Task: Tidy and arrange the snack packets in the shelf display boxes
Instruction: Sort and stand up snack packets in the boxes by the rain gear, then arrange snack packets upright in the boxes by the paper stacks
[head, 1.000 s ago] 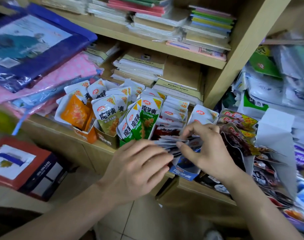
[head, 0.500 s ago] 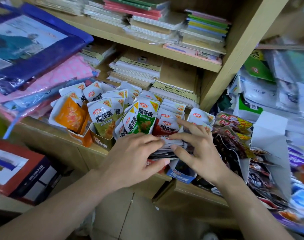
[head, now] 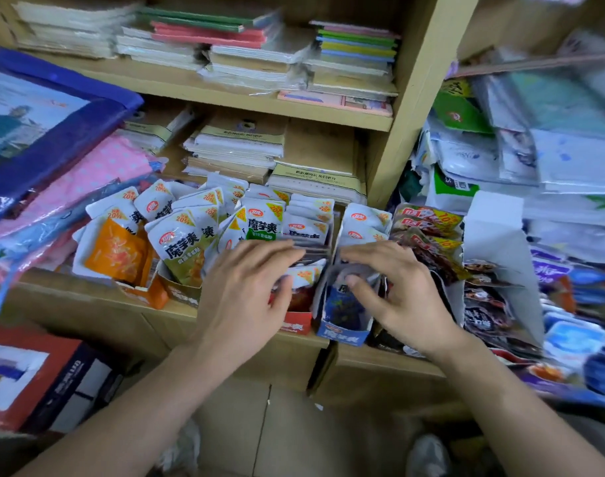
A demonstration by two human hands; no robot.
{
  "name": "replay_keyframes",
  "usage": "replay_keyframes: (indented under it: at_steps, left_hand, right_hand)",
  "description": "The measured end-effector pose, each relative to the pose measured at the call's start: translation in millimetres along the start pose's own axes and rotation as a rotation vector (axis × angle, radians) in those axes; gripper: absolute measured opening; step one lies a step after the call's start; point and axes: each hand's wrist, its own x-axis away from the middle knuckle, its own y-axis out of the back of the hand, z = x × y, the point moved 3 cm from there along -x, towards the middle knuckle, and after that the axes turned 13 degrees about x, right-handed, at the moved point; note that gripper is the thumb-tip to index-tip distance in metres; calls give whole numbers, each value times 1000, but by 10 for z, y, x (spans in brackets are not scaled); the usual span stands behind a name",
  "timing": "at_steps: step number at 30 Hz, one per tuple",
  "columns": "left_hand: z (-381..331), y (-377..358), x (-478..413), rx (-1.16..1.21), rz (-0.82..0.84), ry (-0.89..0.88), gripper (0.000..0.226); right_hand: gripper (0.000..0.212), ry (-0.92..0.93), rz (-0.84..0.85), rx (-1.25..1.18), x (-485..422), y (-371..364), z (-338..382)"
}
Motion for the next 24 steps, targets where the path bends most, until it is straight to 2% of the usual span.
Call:
replay_keyframes:
  at_steps: [3, 6, 10, 12, 14, 16, 18, 21, 24]
  left_hand:
    - [-62, -31, -34, 22, -35, 24, 45]
    - [-231, -76, -68, 70, -53, -57, 44]
    - [-574, -222, -124, 139, -34, -167, 38]
    - [-750, -347, -173, 179, 32, -199, 35]
    - [-914, -495, -219, 201, 123, -220, 34]
    - [-1016, -642, -255, 208, 170, -182, 37]
    - [-1065, -781, -323, 200, 206, -92, 51]
    - [-1059, -968, -501, 132, 295, -76, 70]
    - [-985, -1109, -650, 84, 451, -140, 50]
  right_hand:
    - [21, -46, -145, 80, 167, 230, -122]
    - [20, -205, -293, 156, 335, 487, -347]
    - [22, -355, -337, 239, 516, 724, -618]
    - [28, -420, -273, 208, 589, 780, -739]
    - [41, -465, -134, 156, 650, 783, -845]
    - [60, -450, 39, 179, 697, 729, -917]
    - [73, -439, 173, 169, 740, 657, -955]
    - [65, -394, 229, 151, 776, 611, -974]
    - [53, -357, 320, 217, 784, 662, -956]
